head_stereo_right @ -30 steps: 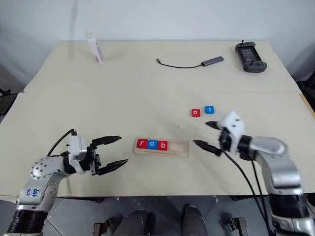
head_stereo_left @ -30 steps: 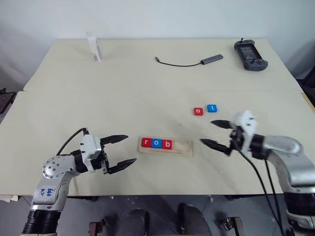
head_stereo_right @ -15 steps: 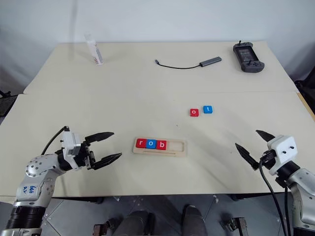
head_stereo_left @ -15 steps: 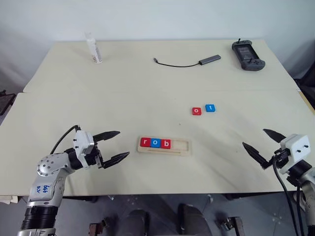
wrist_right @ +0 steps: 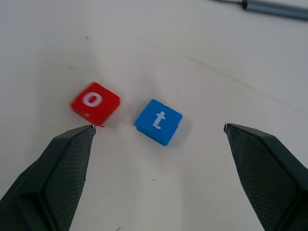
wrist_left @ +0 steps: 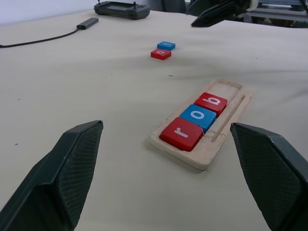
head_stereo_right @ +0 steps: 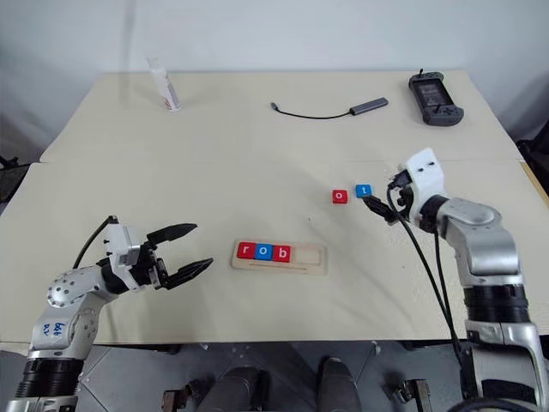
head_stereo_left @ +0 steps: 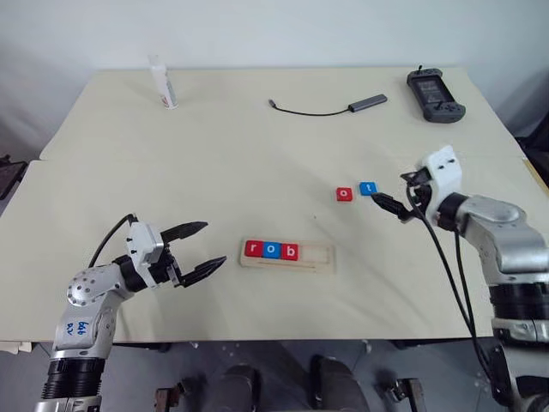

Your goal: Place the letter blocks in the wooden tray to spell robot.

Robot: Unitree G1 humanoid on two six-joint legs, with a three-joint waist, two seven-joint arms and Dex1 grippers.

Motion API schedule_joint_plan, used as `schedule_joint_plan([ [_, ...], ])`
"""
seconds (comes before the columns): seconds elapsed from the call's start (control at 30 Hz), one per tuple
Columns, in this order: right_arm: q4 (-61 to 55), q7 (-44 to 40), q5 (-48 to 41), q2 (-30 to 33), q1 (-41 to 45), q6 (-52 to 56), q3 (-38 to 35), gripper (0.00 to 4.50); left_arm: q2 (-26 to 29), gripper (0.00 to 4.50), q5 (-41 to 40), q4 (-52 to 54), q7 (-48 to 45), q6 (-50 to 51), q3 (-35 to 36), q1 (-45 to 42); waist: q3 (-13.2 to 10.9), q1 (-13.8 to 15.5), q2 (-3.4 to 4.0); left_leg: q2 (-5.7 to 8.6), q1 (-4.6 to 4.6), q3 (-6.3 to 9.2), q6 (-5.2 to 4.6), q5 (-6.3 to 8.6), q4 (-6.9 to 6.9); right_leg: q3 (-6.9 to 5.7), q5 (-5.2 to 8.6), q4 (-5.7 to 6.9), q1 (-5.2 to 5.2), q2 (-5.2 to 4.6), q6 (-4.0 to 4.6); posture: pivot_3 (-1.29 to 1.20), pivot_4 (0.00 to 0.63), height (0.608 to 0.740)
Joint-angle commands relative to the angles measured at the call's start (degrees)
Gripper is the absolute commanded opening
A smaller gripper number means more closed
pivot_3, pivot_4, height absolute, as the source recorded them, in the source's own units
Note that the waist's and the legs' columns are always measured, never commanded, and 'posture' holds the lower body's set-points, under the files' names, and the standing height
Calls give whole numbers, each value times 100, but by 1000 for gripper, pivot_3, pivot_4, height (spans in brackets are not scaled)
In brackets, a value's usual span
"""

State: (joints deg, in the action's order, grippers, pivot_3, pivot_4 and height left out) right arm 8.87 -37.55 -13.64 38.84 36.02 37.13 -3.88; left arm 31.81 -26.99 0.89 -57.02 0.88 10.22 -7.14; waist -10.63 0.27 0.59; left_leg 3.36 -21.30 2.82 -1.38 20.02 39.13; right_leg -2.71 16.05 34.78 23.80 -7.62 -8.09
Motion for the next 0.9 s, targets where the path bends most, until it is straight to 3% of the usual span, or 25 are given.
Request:
schedule_joint_plan([
  [0.03,20,39,14,-122,362,359,153,4493,-75,4500,-4,310,147,-198,95,46,0,-22,0,2,0,-1,-2,1,0,0,0,-1,0,-1,0,0,150,740],
  [0.37,-231,202,-34,-377,585,826,231,4493,-68,4500,-158,592,314,134,92,96,0,-39,0,-1,1,-4,-2,1,1,-3,0,4,0,3,-1,0,150,740],
  [0.53,-637,593,-138,-795,675,1515,237,4493,-49,4500,-94,626,376,125,63,90,0,-52,0,-5,2,-4,0,1,0,-1,0,7,4,7,-1,0,150,740],
  [0.9,-31,1596,287,-1694,750,1438,321,4493,-43,4500,-46,731,413,143,3,109,0,-52,0,-1,3,-7,1,1,1,1,0,19,9,6,-1,0,150,740],
])
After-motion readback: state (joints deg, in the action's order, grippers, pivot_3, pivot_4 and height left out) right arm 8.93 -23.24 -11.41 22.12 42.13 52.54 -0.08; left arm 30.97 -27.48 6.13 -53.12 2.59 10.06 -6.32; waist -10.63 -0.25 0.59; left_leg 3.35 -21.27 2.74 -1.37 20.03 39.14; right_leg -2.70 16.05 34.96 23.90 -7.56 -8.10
